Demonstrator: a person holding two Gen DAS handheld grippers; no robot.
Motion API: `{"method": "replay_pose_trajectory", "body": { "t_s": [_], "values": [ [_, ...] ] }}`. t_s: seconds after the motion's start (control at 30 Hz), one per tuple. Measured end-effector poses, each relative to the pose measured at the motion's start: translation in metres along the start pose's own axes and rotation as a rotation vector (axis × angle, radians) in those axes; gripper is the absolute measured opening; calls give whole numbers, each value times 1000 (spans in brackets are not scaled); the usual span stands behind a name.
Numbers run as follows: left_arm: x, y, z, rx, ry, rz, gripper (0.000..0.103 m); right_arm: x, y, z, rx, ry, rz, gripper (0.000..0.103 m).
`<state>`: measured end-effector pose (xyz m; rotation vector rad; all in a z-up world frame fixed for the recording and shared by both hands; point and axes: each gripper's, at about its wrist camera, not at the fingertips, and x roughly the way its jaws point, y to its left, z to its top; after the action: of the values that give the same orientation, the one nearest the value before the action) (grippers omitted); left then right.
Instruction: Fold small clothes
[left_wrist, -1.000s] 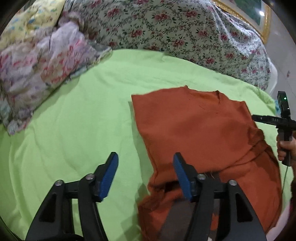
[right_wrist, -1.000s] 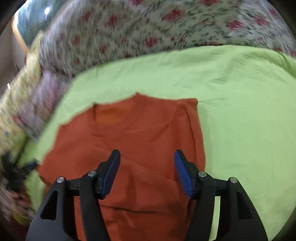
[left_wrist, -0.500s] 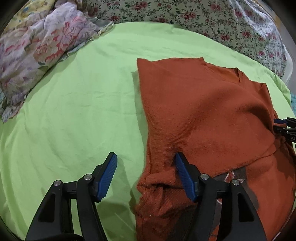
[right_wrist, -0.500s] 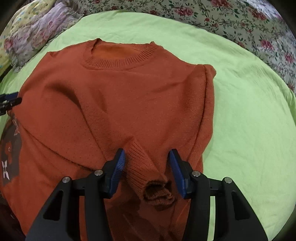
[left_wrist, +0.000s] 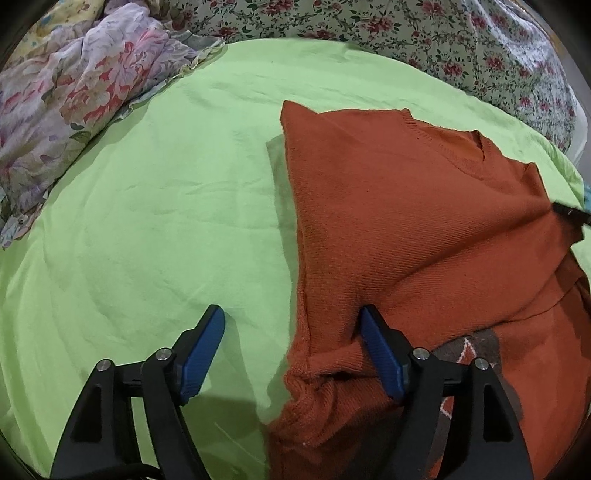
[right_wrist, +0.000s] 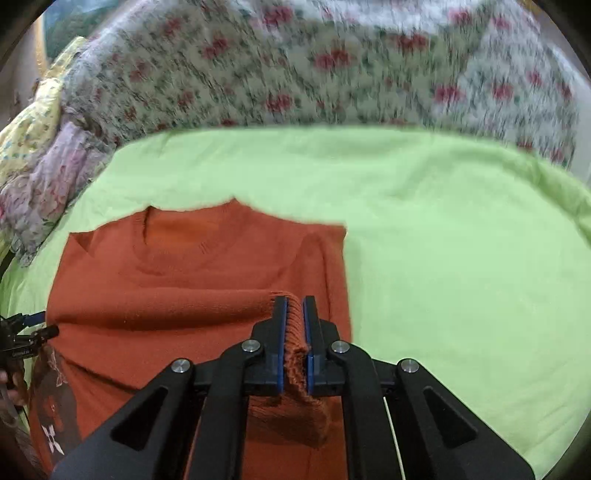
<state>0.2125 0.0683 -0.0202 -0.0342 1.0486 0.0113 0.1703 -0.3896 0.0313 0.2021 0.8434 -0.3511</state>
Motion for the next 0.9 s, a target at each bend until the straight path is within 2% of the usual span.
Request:
{"method": "replay_pose_trajectory", "body": {
  "t_s": [0.03, 0.07, 0.1, 0.13, 0.17, 0.33, 0.4, 0.5, 0.57, 0.7, 0.9],
  "values": [
    [0, 1, 0, -1, 0, -2, 80, 10, 2, -3, -2, 30, -25, 13],
    [0, 3, -1, -3, -1, -5, 81, 18, 1, -9, -7, 57, -65, 25],
    [0, 6, -2, -6, -3, -9, 81, 22, -1, -15, -2, 69, -87, 32],
    [-1, 8, -3, -8, -5, -9, 82, 21, -5, -21, 19, 65, -101, 46],
    [-1, 10, -4, -11, -7, -7, 83, 12, -14, -27, 51, 50, -113, 55],
    [-6, 14, -9, -42, -12, 10, 83, -31, -28, -40, 147, -40, -101, 55],
    [-7, 14, -9, -56, -13, 24, 83, -45, -26, -46, 155, -64, -36, 55],
    [-7, 15, -9, -72, -4, 39, 83, -45, -11, -53, 151, -34, 79, 56],
    [-14, 15, -10, -82, -1, 31, 82, -44, 0, -62, 141, -4, 88, 56],
    [-48, 10, -30, -43, -18, -38, 80, -56, 11, -87, 177, 13, 171, 56],
    [-82, 11, -87, -71, 7, -167, 80, -95, 7, -130, 208, -22, 186, 62]
  ]
}}
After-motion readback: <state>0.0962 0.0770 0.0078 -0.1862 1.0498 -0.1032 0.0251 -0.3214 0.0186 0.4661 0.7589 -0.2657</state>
